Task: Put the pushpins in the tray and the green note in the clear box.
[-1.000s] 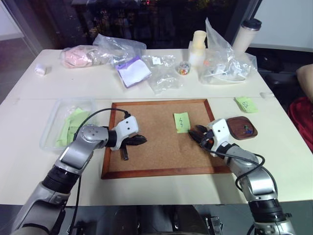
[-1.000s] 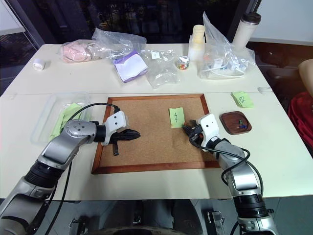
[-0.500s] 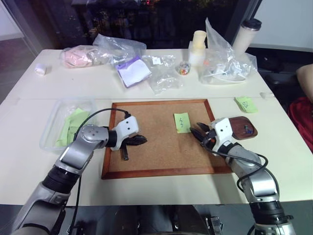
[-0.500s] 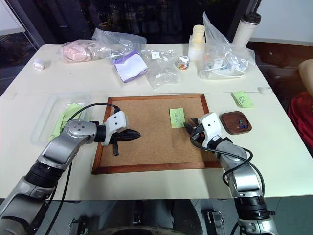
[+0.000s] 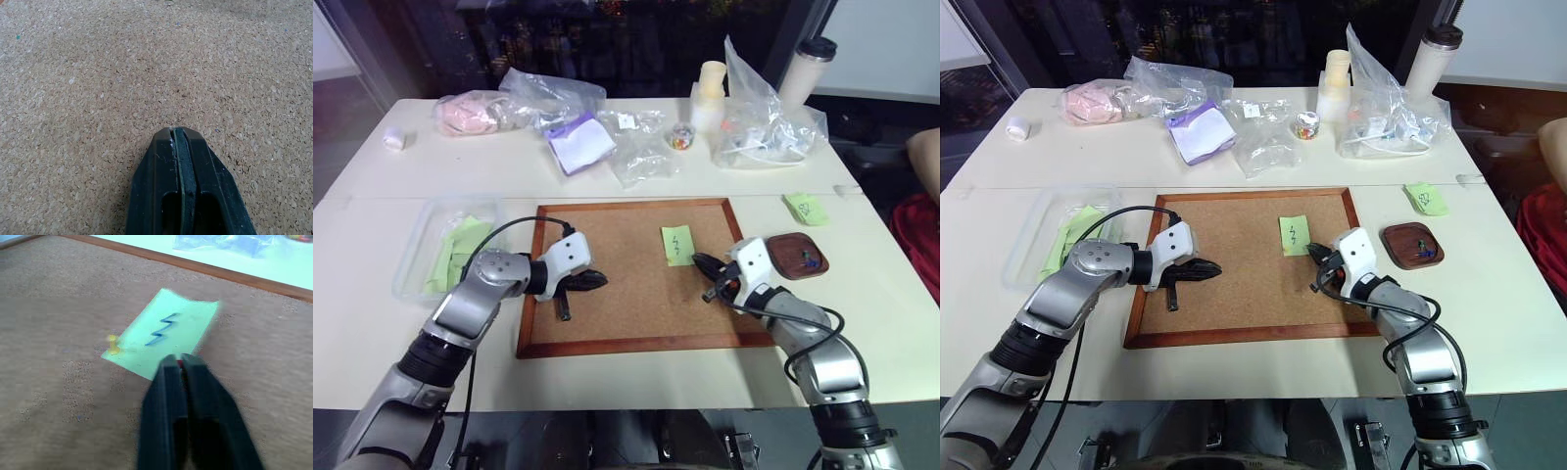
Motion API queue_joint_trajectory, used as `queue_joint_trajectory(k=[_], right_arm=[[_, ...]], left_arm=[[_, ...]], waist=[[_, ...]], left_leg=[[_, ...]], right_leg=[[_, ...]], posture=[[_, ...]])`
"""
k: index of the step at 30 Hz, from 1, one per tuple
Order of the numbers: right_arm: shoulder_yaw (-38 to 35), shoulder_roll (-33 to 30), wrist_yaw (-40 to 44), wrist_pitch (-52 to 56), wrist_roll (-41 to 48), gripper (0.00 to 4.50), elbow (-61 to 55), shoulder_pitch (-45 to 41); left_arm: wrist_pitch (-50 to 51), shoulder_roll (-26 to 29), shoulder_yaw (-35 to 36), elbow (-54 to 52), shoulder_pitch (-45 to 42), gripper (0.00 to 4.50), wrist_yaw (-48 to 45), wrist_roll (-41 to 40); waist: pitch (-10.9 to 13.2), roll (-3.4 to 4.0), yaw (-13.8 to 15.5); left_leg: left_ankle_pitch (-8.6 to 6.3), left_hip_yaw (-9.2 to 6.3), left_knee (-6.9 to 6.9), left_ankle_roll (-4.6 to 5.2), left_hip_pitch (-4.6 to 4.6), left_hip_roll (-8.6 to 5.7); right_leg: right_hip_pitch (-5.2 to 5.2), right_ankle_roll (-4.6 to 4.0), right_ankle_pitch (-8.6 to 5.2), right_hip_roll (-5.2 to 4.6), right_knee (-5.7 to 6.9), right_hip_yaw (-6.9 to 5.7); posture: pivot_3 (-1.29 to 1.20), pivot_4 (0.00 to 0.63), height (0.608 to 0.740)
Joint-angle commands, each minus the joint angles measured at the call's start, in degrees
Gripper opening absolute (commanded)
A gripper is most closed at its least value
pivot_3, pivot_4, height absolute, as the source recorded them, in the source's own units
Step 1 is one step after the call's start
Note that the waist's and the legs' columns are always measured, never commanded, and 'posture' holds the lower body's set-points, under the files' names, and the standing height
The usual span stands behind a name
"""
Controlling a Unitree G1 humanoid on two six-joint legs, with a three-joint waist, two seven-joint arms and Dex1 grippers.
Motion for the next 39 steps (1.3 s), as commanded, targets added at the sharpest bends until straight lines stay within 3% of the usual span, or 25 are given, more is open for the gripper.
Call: queue_joint_trajectory(k=[1,28,33,39], right_arm=[[-0.87,0.02,0.12,-0.91,0.23,0.07,-0.19,-0.78],[-9.44,0.12,-3.52,4.48,7.78,0.07,-8.41,-1.58],[-18.21,-0.51,-8.56,5.06,10.06,0.07,-6.63,-2.37],[-21.95,-6.20,-6.80,4.64,8.22,0.07,-0.34,1.29]], left_arm=[[0.84,-0.05,-1.65,0.50,1.28,0.00,-0.45,0.58],[-2.69,2.12,-3.53,3.17,1.40,0.00,-2.64,2.44],[-2.78,1.78,-3.42,3.36,1.23,0.00,-2.37,2.46],[-3.14,1.50,-3.46,3.60,1.31,0.00,-2.24,2.64]], waist=[[0.00,0.00,0.00],[-0.04,0.00,-0.24],[-0.04,0.00,-0.10],[-0.07,0.03,-0.11]], left_leg=[[0.00,0.00,0.00,0.00,0.00,0.00],[0.00,0.01,-0.06,0.00,0.08,0.04],[0.00,0.00,-0.05,0.00,0.07,0.04],[0.00,0.04,-0.06,0.01,0.08,0.03]], right_leg=[[0.00,0.00,0.00,0.00,0.00,0.00],[0.02,-0.01,-0.01,0.07,0.03,0.01],[0.02,-0.01,0.00,0.04,0.02,0.02],[0.04,-0.01,-0.01,0.05,0.00,0.01]], posture=[[0.00,0.150,0.734],[0.00,0.150,0.734],[0.00,0.150,0.734],[0.00,0.150,0.734]])
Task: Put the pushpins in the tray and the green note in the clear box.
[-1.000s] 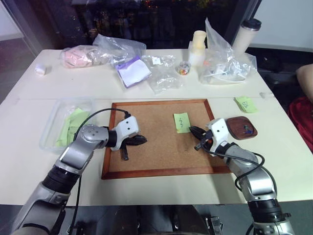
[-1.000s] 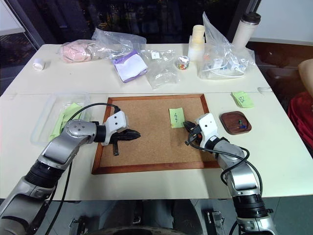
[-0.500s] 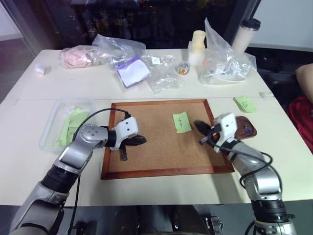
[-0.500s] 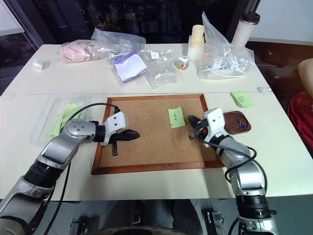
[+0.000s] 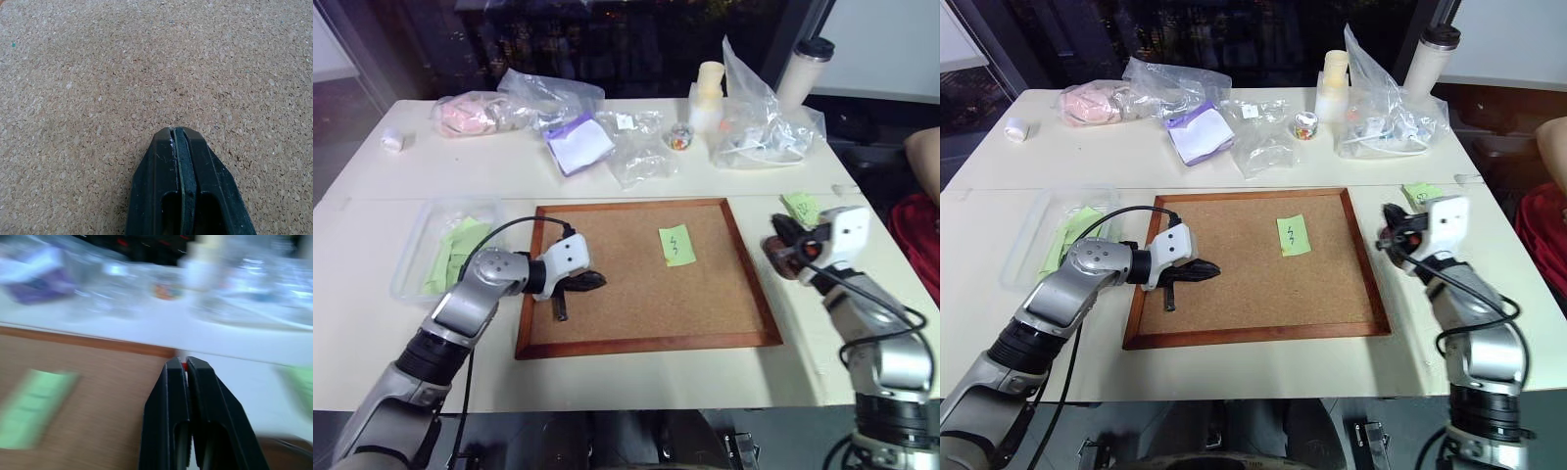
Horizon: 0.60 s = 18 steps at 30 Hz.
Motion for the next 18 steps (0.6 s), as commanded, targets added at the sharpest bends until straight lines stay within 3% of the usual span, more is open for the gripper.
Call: queue_joint_trajectory(k=[1,9,13,18], right_arm=[[-1.86,-1.61,0.93,-1.19,-0.60,0.07,2.90,1.20],[-1.54,-2.21,1.07,-3.99,-2.62,0.07,10.02,0.78],[-1.58,-2.46,0.88,-5.11,-3.39,1.39,12.12,0.27],[-1.59,-2.43,0.82,-5.64,-3.69,4.00,12.65,0.11]], left_arm=[[0.54,0.25,-2.73,2.02,1.57,0.00,-0.94,1.90],[0.00,-0.36,-2.79,2.53,1.26,0.00,-1.11,2.27],[-0.07,-0.38,-2.68,2.46,1.33,0.00,-1.11,2.41],[-0.06,-0.28,-2.54,2.23,1.56,0.00,-1.09,2.42]], waist=[[-0.06,0.09,-0.05],[-0.09,0.14,-0.01],[-0.09,0.14,-0.02],[-0.09,0.15,-0.03]], left_leg=[[0.00,0.00,0.00,0.00,0.02,0.00],[0.00,0.00,0.00,0.01,0.21,0.00],[0.00,0.00,-0.01,0.01,0.21,-0.01],[0.00,0.00,-0.01,0.01,0.21,-0.01]], right_leg=[[0.02,0.00,0.00,0.00,0.00,0.00],[0.19,0.00,0.00,-0.01,0.00,0.05],[0.19,0.00,0.00,-0.03,0.00,0.05],[0.19,0.00,0.00,-0.03,0.00,0.06]], posture=[[0.00,0.150,0.734],[0.00,0.150,0.734],[0.00,0.150,0.734],[0.00,0.150,0.734]])
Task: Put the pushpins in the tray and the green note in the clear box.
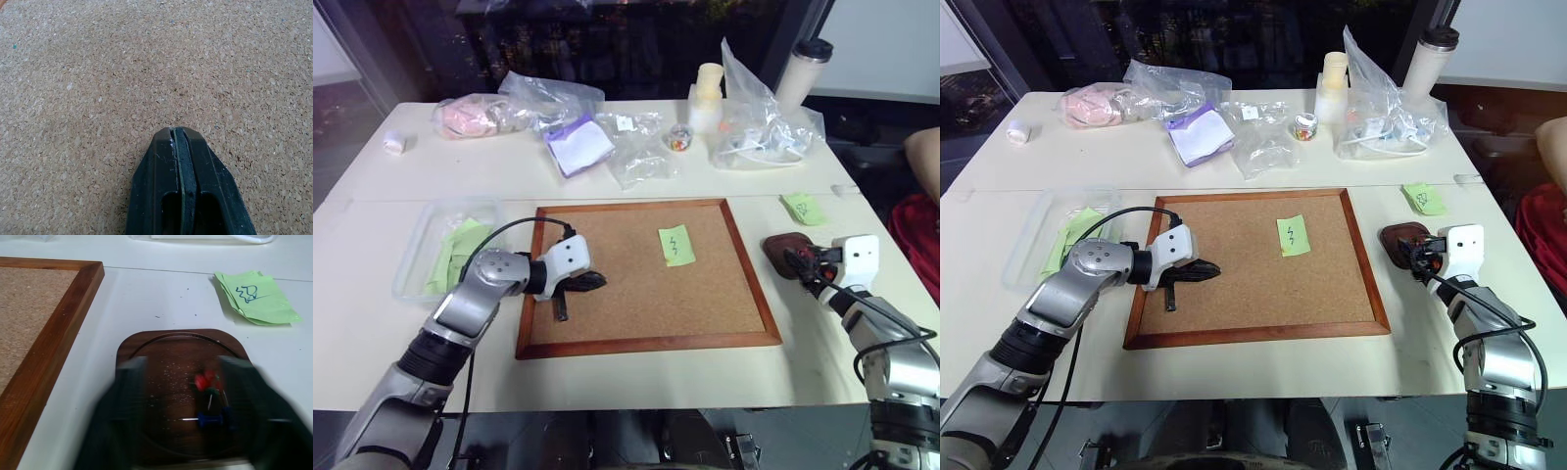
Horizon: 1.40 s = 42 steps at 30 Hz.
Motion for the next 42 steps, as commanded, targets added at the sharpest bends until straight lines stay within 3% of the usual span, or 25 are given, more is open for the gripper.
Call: queue_joint_trajectory(k=[1,8,12,17,21,28,36,39,42], right_arm=[[-0.96,-0.76,-0.19,-1.30,-0.18,4.46,-0.60,-0.72],[-1.59,0.01,0.04,-1.15,1.01,4.46,-1.95,-0.83],[-0.36,0.40,1.93,0.36,4.16,4.46,-8.40,-1.29],[7.61,0.12,6.15,7.02,7.33,4.46,-19.55,-0.48],[18.83,2.67,6.13,9.87,5.25,4.46,-25.71,-2.27],[26.65,6.94,6.94,5.86,0.44,4.46,-18.30,-4.50],[27.99,7.54,10.37,2.67,-1.42,4.46,-9.63,-6.14],[28.16,7.58,10.74,1.92,-2.53,3.63,-6.74,-7.39],[28.54,7.51,10.39,1.87,-3.76,2.09,-5.78,-8.18]], left_arm=[[0.95,0.37,-2.46,1.53,1.61,0.00,-1.00,1.52],[0.88,0.22,-2.56,1.47,1.65,0.00,-0.81,1.71],[0.86,0.32,-2.59,1.34,1.74,0.00,-0.89,1.76],[0.80,0.46,-2.57,1.33,1.77,0.00,-1.05,1.89],[0.83,0.46,-2.51,1.34,1.71,0.00,-0.93,1.99],[1.01,0.56,-2.11,0.98,2.19,0.00,-0.53,2.24],[1.41,0.94,-1.92,0.11,2.76,0.00,-0.33,2.47],[1.56,0.94,-1.86,0.00,2.80,0.00,-0.23,2.52],[1.56,1.06,-1.77,-0.05,2.92,0.00,-0.18,2.56]], waist=[[0.00,0.00,0.00],[0.00,0.00,0.00],[-0.01,0.02,0.00],[-0.02,0.03,0.00],[-0.02,0.03,0.00],[-0.05,-0.05,0.09],[-0.05,-0.05,-0.06],[-0.05,-0.05,-0.05],[-0.06,-0.05,-0.05]], left_leg=[[0.00,0.00,0.00,0.00,0.00,0.00],[0.00,0.00,0.00,0.00,0.00,0.00],[0.00,-0.01,0.00,0.00,0.00,0.00],[0.00,-0.05,-0.01,0.00,0.01,0.02],[-0.01,-0.06,-0.01,0.02,0.00,0.02],[-0.02,-0.03,0.00,0.04,-0.03,0.00],[-0.02,-0.03,-0.02,0.04,-0.02,0.01],[-0.02,-0.03,-0.02,0.04,-0.01,0.01],[-0.02,-0.03,-0.02,0.04,-0.01,0.02]], right_leg=[[0.00,0.00,0.00,0.00,0.00,0.00],[0.00,0.00,0.00,0.00,0.00,0.00],[0.00,0.00,0.00,0.00,0.00,0.00],[0.00,0.00,0.00,0.01,0.00,0.00],[0.00,0.00,0.00,0.01,-0.01,0.00],[-0.01,-0.01,0.00,-0.01,-0.06,-0.01],[-0.02,-0.01,-0.01,0.01,-0.05,-0.02],[-0.02,-0.01,0.00,0.01,-0.04,-0.02],[-0.02,-0.01,-0.01,0.01,-0.04,-0.02]], posture=[[0.00,0.150,0.734],[0.00,0.150,0.734],[0.00,0.150,0.734],[0.00,0.150,0.734],[0.00,0.150,0.734],[0.00,0.150,0.734],[0.00,0.150,0.734],[0.00,0.150,0.734],[0.00,0.150,0.734]])
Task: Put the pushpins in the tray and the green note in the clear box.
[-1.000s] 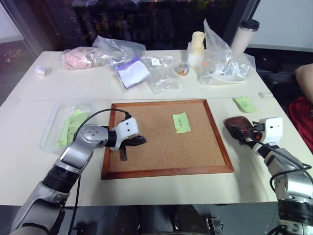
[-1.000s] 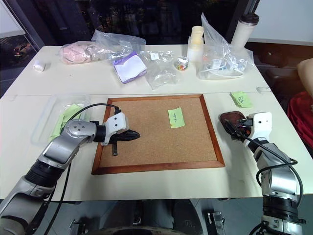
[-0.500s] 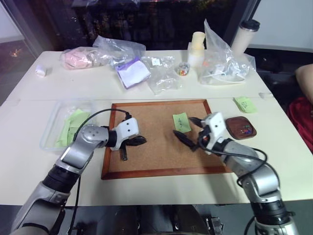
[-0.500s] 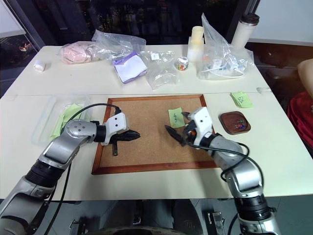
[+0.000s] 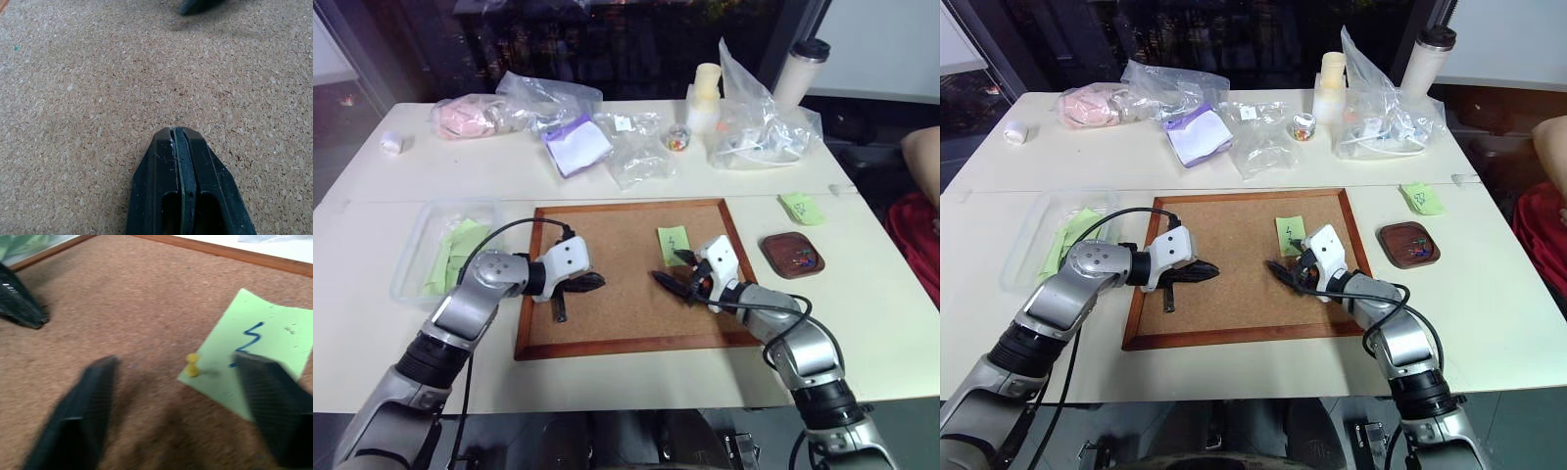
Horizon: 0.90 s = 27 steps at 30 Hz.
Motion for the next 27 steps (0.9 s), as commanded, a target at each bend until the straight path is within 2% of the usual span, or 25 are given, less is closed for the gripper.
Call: queue_joint_trajectory(k=[1,4,12,20,27], right_arm=[[0.63,0.25,0.19,-0.17,-1.41,1.66,0.49,-0.38],[1.22,0.02,0.40,0.66,-2.32,0.07,0.26,-0.15],[-1.67,-0.21,0.85,1.19,-0.90,0.03,-2.68,0.11],[-6.19,-0.46,-0.36,2.79,3.13,0.03,-12.65,-1.37],[-7.16,-1.14,-0.89,5.22,4.32,0.03,-17.09,-1.40]], left_arm=[[1.50,0.89,-2.24,1.22,1.98,0.00,-0.41,1.70],[1.45,0.88,-2.16,1.26,1.99,0.00,-0.35,1.70],[1.11,1.07,-2.07,1.52,2.13,0.00,-0.41,1.76],[0.94,0.98,-2.40,1.72,2.07,0.00,-0.79,1.80],[1.42,0.90,-1.98,1.58,2.06,0.00,-1.34,0.90]], waist=[[0.00,0.00,0.01],[-0.01,-0.01,-0.03],[-0.03,-0.02,0.03],[0.00,0.01,0.07],[-0.03,-0.04,0.03]], left_leg=[[0.00,0.00,0.00,0.00,0.00,0.00],[0.00,0.00,0.00,0.00,0.00,0.00],[0.00,0.00,-0.01,0.00,0.02,0.01],[0.00,0.00,0.00,0.00,-0.18,0.01],[0.00,-0.01,-0.01,0.00,-0.10,0.01]], right_leg=[[0.00,0.00,0.00,0.00,0.00,0.00],[0.00,0.00,0.00,0.00,0.00,0.00],[0.01,0.00,0.00,0.00,0.00,0.00],[-0.18,0.01,0.00,-0.01,0.01,0.00],[-0.09,0.00,0.00,0.00,0.00,-0.02]], posture=[[0.00,0.150,0.734],[0.00,0.150,0.734],[0.00,0.150,0.734],[0.00,0.150,0.734],[0.00,0.150,0.734]])
